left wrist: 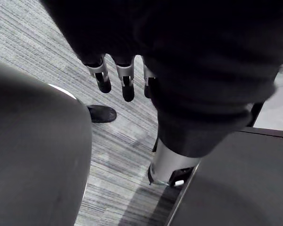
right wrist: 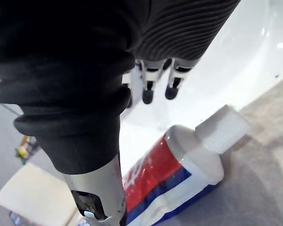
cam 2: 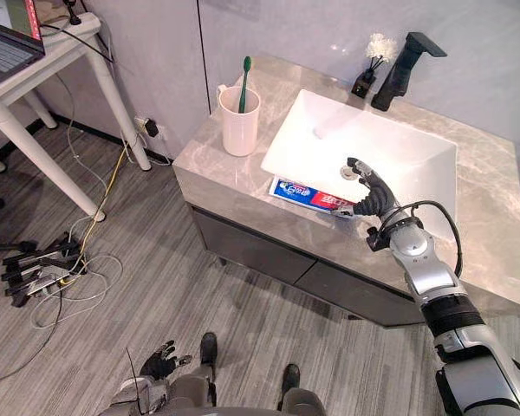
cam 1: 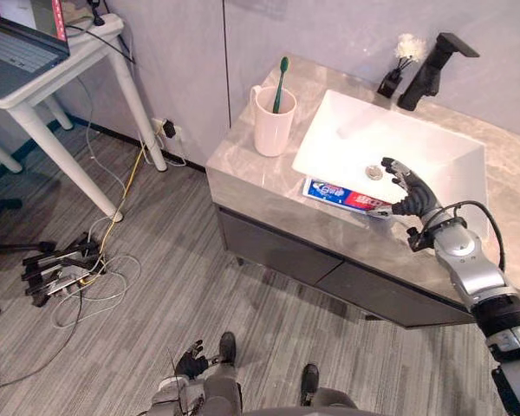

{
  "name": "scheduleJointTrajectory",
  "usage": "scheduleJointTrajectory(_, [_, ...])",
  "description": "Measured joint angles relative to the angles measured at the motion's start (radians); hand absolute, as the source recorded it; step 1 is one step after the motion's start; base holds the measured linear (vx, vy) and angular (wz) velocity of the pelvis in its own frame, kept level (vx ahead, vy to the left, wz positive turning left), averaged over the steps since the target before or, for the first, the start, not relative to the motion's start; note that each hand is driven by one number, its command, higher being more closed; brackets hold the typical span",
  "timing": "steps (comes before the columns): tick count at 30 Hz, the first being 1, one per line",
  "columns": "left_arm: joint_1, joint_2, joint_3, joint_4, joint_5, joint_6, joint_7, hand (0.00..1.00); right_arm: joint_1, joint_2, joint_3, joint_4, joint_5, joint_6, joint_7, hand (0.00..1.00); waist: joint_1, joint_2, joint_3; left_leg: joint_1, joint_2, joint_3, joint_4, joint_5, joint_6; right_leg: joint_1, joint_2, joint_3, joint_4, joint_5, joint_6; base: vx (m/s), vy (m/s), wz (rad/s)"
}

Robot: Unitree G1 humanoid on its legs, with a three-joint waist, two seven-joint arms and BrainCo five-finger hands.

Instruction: Organize washtable

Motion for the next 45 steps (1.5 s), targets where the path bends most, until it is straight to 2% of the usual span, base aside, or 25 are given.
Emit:
scheduleJointTrajectory(4, [-0.001,-0.007,0.000,-0.003,0.000,0.000,0.001,0.00,0.000,0.000,0.000,0.000,0.000,0.000,0.001,0.00,0.001,0.015,0.008,-0.004,0.004,-0.005,0.000,0.000,0.000,-0.001,0.005,-0.001,0.000,-0.004,-0.005,-0.07,-0.006,0.03])
scheduleJointTrajectory(5, [0.000,-0.007,0.000,-0.004,0.000,0.000,0.000,0.00,0.000,0.000,0.000,0.000,0.000,0.000,0.001,0.00,0.002,0.015,0.009,-0.007,0.001,-0.006,0.000,0.002,-0.002,-0.002,0.003,-0.002,0.002,-0.023,-0.020,-0.10,-0.044,0.06])
scheduleJointTrajectory(6, [0.000,-0.005,0.000,-0.007,0.000,0.000,-0.002,0.00,0.000,-0.001,0.000,-0.002,0.000,0.000,0.001,0.00,0.004,0.007,0.009,-0.009,-0.012,-0.005,0.000,0.005,-0.006,-0.003,-0.011,-0.006,0.004,-0.073,-0.028,-0.08,-0.058,0.07])
scheduleJointTrajectory(7, [-0.001,-0.007,0.000,-0.007,0.000,0.000,0.000,0.00,-0.001,-0.003,0.000,-0.003,0.000,0.000,0.001,0.00,0.003,0.012,0.013,-0.009,-0.019,-0.006,0.000,0.005,-0.007,-0.004,-0.012,-0.012,0.006,-0.091,-0.026,-0.10,-0.058,0.12])
scheduleJointTrajectory(8, [0.002,-0.014,0.000,-0.007,0.000,0.000,0.001,0.00,0.005,-0.005,0.002,-0.003,0.000,0.001,0.002,0.00,-0.002,0.013,0.017,-0.016,-0.018,-0.016,0.000,-0.002,-0.016,-0.020,-0.010,-0.017,0.019,-0.108,-0.025,-0.09,-0.040,0.12])
scheduleJointTrajectory(9, [0.002,-0.014,0.002,-0.008,-0.001,0.000,0.000,0.00,0.011,-0.004,0.003,-0.003,0.000,0.003,0.002,0.00,-0.003,0.012,0.017,-0.019,-0.020,-0.017,0.011,0.000,-0.013,-0.027,-0.022,-0.011,0.019,-0.109,-0.024,-0.04,-0.016,-0.01])
scheduleJointTrajectory(10, [0.003,-0.016,0.009,-0.014,-0.001,-0.001,-0.002,0.00,0.018,-0.007,0.014,-0.004,0.000,0.009,0.004,0.00,0.000,0.013,0.018,-0.039,-0.018,-0.025,0.057,-0.003,-0.012,-0.022,-0.012,0.000,0.012,-0.109,-0.023,0.02,-0.008,-0.12])
scheduleJointTrajectory(12, [0.003,-0.011,0.012,-0.015,-0.001,-0.001,-0.002,0.00,0.028,-0.007,0.024,-0.005,0.000,0.014,0.005,0.00,0.001,0.004,0.022,-0.034,-0.016,-0.024,0.030,-0.003,-0.012,-0.018,-0.002,0.002,0.003,-0.113,-0.017,0.03,-0.022,-0.09])
scheduleJointTrajectory(15, [0.001,0.003,0.023,-0.034,-0.004,-0.001,-0.002,0.00,0.028,-0.042,0.044,-0.008,0.001,0.015,0.005,0.00,0.004,-0.020,0.034,-0.019,-0.026,-0.022,0.001,0.021,-0.001,-0.015,-0.018,0.004,0.001,-0.106,-0.006,0.08,0.009,0.10])
scheduleJointTrajectory(16, [0.001,0.008,0.023,-0.034,-0.005,-0.001,-0.002,0.00,0.028,-0.041,0.057,-0.008,0.002,0.013,0.004,1.00,0.003,-0.028,0.036,-0.015,-0.038,-0.023,0.000,0.029,0.001,-0.007,-0.025,0.003,0.003,-0.101,-0.005,0.08,0.022,0.22])
scheduleJointTrajectory(22, [-0.004,0.010,0.024,-0.044,-0.015,-0.001,-0.001,0.00,0.006,-0.041,0.071,-0.008,0.005,0.013,0.005,1.00,0.011,-0.042,0.055,0.010,-0.057,-0.024,0.000,0.018,0.010,0.023,-0.043,-0.001,0.003,-0.086,-0.001,0.08,0.024,0.07])
scheduleJointTrajectory(25, [-0.005,0.009,0.024,-0.044,-0.021,-0.001,0.000,0.00,-0.019,-0.041,0.086,-0.004,0.008,0.019,-0.015,1.00,0.011,-0.034,0.067,0.016,-0.044,-0.025,0.000,0.012,0.012,0.029,-0.030,-0.001,0.005,-0.082,-0.006,0.01,-0.022,-0.01])
scheduleJointTrajectory(30, [-0.007,0.005,0.023,-0.063,-0.021,-0.002,-0.001,0.00,-0.041,-0.041,0.087,-0.008,0.018,0.019,-0.022,1.00,0.030,-0.022,0.083,0.014,0.002,-0.026,0.000,0.009,0.001,0.021,0.015,-0.002,0.016,-0.077,-0.013,0.00,-0.069,-0.03])
scheduleJointTrajectory(33, [-0.007,0.004,0.023,-0.065,-0.021,-0.002,-0.001,0.00,-0.058,-0.041,0.088,-0.008,0.027,0.015,-0.020,1.00,0.029,-0.018,0.086,0.010,0.012,-0.024,0.000,0.010,-0.002,0.014,0.023,-0.001,0.015,-0.080,-0.014,0.00,-0.058,-0.07])
scheduleJointTrajectory(34, [-0.007,0.006,0.023,-0.067,-0.021,-0.002,-0.001,0.00,-0.064,-0.041,0.088,-0.008,0.027,0.013,-0.021,1.00,0.029,-0.022,0.088,0.010,0.003,-0.019,0.000,0.012,-0.005,0.014,0.016,0.002,0.012,-0.099,-0.027,-0.01,-0.038,-0.07])
scheduleJointTrajectory(36, [-0.007,0.005,0.024,-0.067,-0.021,-0.002,0.000,0.00,-0.068,-0.040,0.088,-0.008,0.027,0.013,-0.024,1.00,0.028,-0.022,0.089,0.010,-0.003,-0.016,0.000,0.013,-0.006,0.011,0.013,0.002,0.012,-0.113,-0.019,0.00,0.000,-0.04])
scheduleJointTrajectory(39, [-0.007,0.012,0.027,-0.070,-0.021,-0.002,-0.002,0.00,-0.068,-0.040,0.088,-0.011,0.027,0.006,-0.024,1.00,0.027,-0.036,0.091,0.011,-0.007,-0.004,0.000,0.013,-0.006,0.005,0.000,0.008,0.005,-0.121,-0.012,0.04,0.001,-0.07])
scheduleJointTrajectory(42, [-0.008,0.016,0.031,-0.070,-0.021,-0.002,-0.001,0.00,-0.068,-0.040,0.088,-0.015,0.028,-0.008,-0.021,1.00,0.025,-0.048,0.094,0.015,-0.024,-0.001,0.000,0.014,-0.007,0.018,-0.017,0.009,0.001,-0.107,-0.008,0.10,0.014,0.00])
scheduleJointTrajectory(45, [-0.009,0.016,0.031,-0.070,-0.021,-0.002,-0.002,0.00,-0.074,-0.033,0.088,-0.020,0.028,-0.007,-0.019,1.00,0.027,-0.049,0.093,0.016,-0.024,-0.003,0.000,0.009,-0.003,0.019,-0.016,0.002,0.002,-0.086,0.012,0.07,0.027,0.03])
